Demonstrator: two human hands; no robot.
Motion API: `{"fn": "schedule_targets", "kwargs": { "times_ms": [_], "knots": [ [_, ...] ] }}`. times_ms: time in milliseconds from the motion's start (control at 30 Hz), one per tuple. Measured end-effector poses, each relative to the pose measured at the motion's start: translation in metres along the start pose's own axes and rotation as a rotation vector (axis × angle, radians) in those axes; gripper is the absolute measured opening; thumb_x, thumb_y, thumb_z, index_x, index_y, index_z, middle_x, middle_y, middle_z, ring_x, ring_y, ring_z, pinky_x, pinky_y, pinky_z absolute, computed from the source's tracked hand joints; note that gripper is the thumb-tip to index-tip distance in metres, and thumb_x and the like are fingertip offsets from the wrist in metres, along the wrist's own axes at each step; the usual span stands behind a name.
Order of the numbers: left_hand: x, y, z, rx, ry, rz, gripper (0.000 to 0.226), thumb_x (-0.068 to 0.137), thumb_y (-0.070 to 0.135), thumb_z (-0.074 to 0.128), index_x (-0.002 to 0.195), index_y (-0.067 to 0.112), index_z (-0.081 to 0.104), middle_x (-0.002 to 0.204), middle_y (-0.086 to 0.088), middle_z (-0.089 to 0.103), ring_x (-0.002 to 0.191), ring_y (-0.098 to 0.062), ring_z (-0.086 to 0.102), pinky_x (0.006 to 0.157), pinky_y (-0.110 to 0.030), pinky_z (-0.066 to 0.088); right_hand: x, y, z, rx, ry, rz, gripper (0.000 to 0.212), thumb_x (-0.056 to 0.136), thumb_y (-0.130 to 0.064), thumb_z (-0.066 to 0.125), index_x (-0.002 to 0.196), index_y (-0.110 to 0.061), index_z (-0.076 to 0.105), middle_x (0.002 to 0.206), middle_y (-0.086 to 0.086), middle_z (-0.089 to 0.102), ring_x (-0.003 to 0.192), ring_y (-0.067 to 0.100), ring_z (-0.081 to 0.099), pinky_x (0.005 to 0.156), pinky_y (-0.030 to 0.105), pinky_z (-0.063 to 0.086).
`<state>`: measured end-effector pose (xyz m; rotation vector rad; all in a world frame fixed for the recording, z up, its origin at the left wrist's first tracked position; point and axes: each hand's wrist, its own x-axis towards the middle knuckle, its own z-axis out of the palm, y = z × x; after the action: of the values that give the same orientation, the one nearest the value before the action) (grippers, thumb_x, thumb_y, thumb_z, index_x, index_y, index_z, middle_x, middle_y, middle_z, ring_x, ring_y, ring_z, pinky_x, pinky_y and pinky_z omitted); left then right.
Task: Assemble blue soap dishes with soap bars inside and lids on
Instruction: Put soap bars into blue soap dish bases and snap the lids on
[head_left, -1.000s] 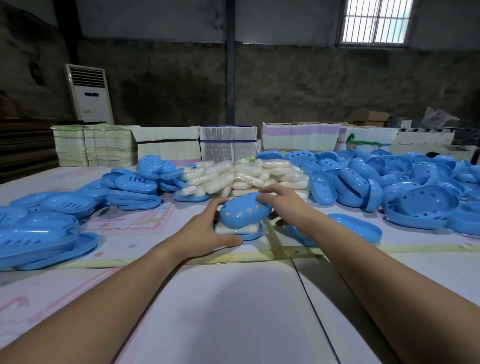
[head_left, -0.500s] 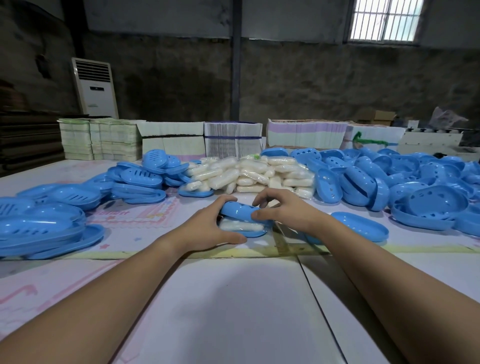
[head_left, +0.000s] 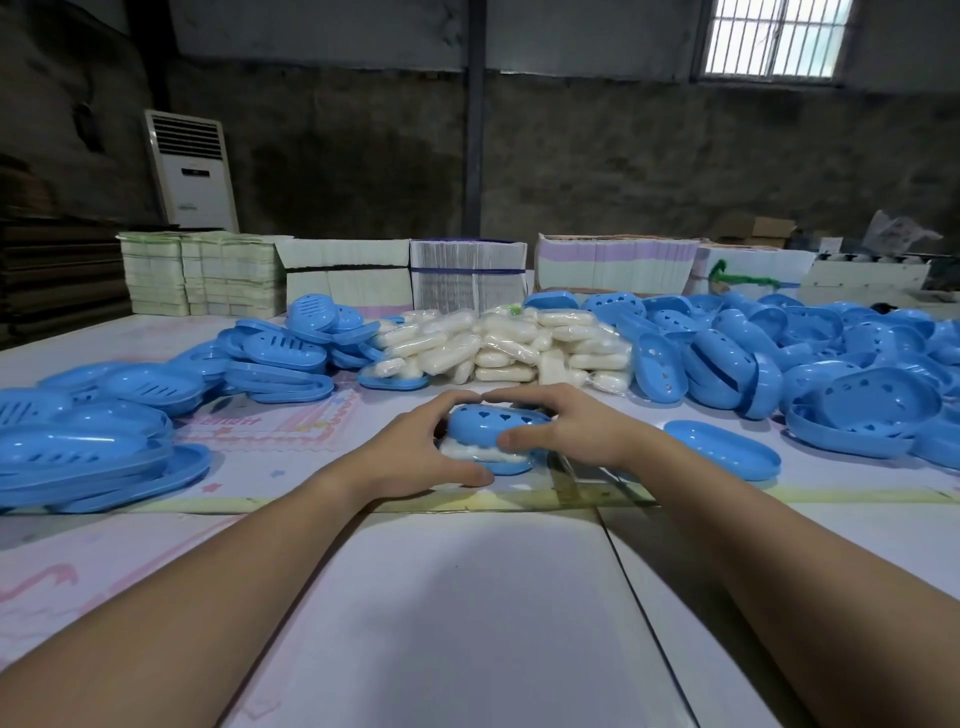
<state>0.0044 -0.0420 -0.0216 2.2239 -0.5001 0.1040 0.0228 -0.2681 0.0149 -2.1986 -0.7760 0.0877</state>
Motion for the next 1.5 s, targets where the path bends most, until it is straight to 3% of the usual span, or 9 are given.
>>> {"fn": "schedule_targets", "kwargs": {
  "times_ms": [167, 267, 367, 500, 633, 800, 1067, 1367, 1500],
  "knots": [
    [0.002, 0.0, -0.001, -0.001, 0.074, -0.053, 0.086, 0.063, 0.047, 0.088, 0.135, 0.05, 0.042, 0.11, 0.01, 0.062, 0.093, -0.008, 0.061, 0.073, -0.02, 0.05, 0.001, 0.007, 0.003, -0.092, 0.029, -0.039, 0.056, 0.077, -0.043, 0.079, 0.126, -0.051, 0.054, 0.117, -0.029, 0.054, 0.1, -0.011, 0.051, 0.077, 0.011, 0.039],
    [0.001, 0.001, -0.004, -0.07, 0.128, -0.05, 0.088, 0.06, 0.037, 0.094, 0.133, 0.047, 0.045, 0.114, 0.006, 0.061, 0.098, -0.014, 0.065, 0.075, -0.026, 0.058, 0.004, 0.008, 0.008, -0.052, 0.061, -0.054, 0.061, 0.076, -0.044, 0.08, 0.129, -0.05, 0.053, 0.114, -0.034, 0.051, 0.099, -0.011, 0.052, 0.079, 0.014, 0.042],
    [0.0, 0.004, -0.006, -0.137, 0.2, -0.032, 0.091, 0.059, 0.034, 0.097, 0.133, 0.045, 0.044, 0.12, 0.012, 0.06, 0.104, -0.006, 0.064, 0.076, -0.013, 0.052, 0.005, 0.01, 0.007, 0.02, 0.058, -0.017, 0.067, 0.077, -0.043, 0.08, 0.135, -0.049, 0.047, 0.119, -0.015, 0.055, 0.1, -0.001, 0.057, 0.075, 0.013, 0.047],
    [0.0, 0.007, -0.005, -0.317, 0.248, -0.028, 0.087, 0.062, 0.02, 0.096, 0.131, 0.042, 0.047, 0.122, 0.007, 0.062, 0.099, -0.001, 0.068, 0.078, -0.015, 0.055, 0.005, 0.008, 0.008, 0.179, 0.082, -0.006, 0.071, 0.078, -0.035, 0.081, 0.138, -0.043, 0.045, 0.119, -0.005, 0.057, 0.085, 0.003, 0.067, 0.074, 0.021, 0.054],
    [-0.001, 0.01, -0.005, -0.489, 0.276, -0.041, 0.076, 0.069, 0.009, 0.09, 0.132, 0.026, 0.051, 0.121, -0.004, 0.069, 0.1, -0.014, 0.074, 0.085, -0.028, 0.059, 0.005, 0.006, 0.013, 0.289, 0.104, -0.041, 0.067, 0.08, -0.029, 0.08, 0.135, -0.045, 0.046, 0.118, -0.009, 0.057, 0.105, 0.014, 0.065, 0.086, 0.031, 0.057],
    [-0.003, 0.009, -0.005, -0.471, 0.221, -0.007, 0.054, 0.078, 0.014, 0.085, 0.125, 0.019, 0.061, 0.119, 0.003, 0.071, 0.101, -0.005, 0.072, 0.078, -0.017, 0.056, 0.005, 0.004, 0.016, 0.321, 0.126, -0.06, 0.064, 0.08, -0.026, 0.08, 0.132, -0.045, 0.048, 0.114, -0.009, 0.06, 0.108, 0.011, 0.063, 0.082, 0.027, 0.057],
    [-0.003, 0.011, -0.005, -0.42, 0.213, 0.008, 0.047, 0.078, 0.019, 0.086, 0.12, 0.019, 0.064, 0.116, 0.004, 0.072, 0.103, -0.003, 0.07, 0.077, -0.019, 0.057, 0.002, 0.003, 0.014, 0.376, 0.134, -0.066, 0.067, 0.077, -0.023, 0.082, 0.134, -0.04, 0.051, 0.115, 0.0, 0.059, 0.106, 0.014, 0.064, 0.08, 0.029, 0.058],
    [-0.006, 0.023, -0.004, -0.358, 0.175, 0.001, 0.046, 0.082, 0.023, 0.083, 0.122, 0.02, 0.062, 0.12, 0.006, 0.067, 0.099, -0.007, 0.071, 0.084, -0.024, 0.058, 0.0, 0.002, 0.005, 0.355, 0.127, -0.062, 0.068, 0.076, -0.019, 0.083, 0.136, -0.033, 0.054, 0.124, 0.007, 0.057, 0.106, 0.01, 0.06, 0.072, 0.023, 0.056],
    [-0.006, 0.026, -0.002, -0.377, 0.179, -0.016, 0.047, 0.083, 0.026, 0.081, 0.123, 0.018, 0.059, 0.121, 0.001, 0.066, 0.101, -0.016, 0.072, 0.091, -0.035, 0.059, -0.002, -0.002, 0.005, 0.36, 0.096, -0.064, 0.065, 0.078, -0.02, 0.081, 0.136, -0.034, 0.054, 0.12, 0.007, 0.055, 0.102, 0.011, 0.063, 0.068, 0.021, 0.056]
  ]
}}
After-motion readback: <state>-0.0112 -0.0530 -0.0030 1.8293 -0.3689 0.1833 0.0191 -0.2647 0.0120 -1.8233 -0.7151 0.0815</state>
